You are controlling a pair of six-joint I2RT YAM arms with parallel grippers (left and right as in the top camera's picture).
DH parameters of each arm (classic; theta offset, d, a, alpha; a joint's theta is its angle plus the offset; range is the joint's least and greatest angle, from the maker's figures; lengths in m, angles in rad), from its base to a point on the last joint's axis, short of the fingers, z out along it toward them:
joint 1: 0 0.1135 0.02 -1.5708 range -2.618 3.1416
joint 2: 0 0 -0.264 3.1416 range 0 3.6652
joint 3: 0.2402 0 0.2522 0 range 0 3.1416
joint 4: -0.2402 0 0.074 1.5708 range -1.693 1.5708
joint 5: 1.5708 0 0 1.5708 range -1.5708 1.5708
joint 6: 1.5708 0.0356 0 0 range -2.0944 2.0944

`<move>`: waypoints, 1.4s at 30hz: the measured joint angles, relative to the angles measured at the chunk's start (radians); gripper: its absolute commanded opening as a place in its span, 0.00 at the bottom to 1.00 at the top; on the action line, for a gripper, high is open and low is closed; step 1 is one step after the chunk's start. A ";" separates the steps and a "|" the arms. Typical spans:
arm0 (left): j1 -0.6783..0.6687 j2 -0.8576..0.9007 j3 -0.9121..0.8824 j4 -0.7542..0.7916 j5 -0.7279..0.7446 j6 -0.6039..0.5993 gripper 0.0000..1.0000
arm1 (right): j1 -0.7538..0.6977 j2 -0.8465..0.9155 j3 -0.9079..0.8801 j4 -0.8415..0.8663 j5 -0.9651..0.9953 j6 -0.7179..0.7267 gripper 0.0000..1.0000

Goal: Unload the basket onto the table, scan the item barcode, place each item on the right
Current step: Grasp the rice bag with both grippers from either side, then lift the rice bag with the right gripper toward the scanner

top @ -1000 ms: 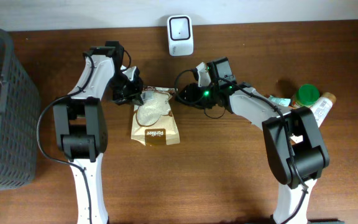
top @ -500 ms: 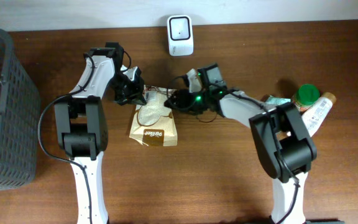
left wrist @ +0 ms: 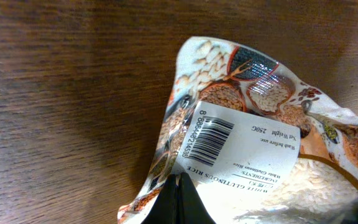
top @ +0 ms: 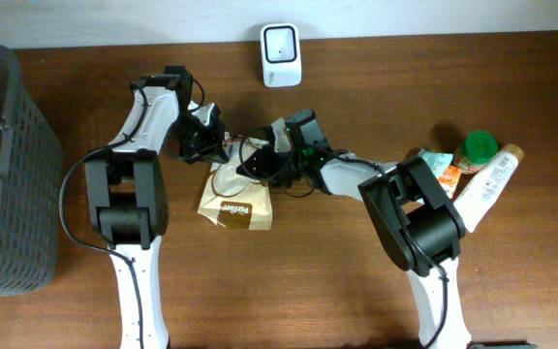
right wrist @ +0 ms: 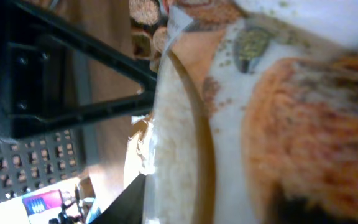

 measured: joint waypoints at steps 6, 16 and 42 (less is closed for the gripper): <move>0.000 0.000 0.002 -0.002 -0.004 0.008 0.00 | 0.000 0.008 0.000 0.003 -0.013 -0.034 0.04; 0.058 -0.010 0.113 -0.111 -0.066 0.071 0.00 | -0.045 0.002 -0.002 -0.039 -0.116 -0.169 0.04; 0.198 -0.229 0.202 -0.119 -0.084 0.085 0.99 | -0.286 -0.508 -0.013 -0.158 -0.481 -0.249 0.04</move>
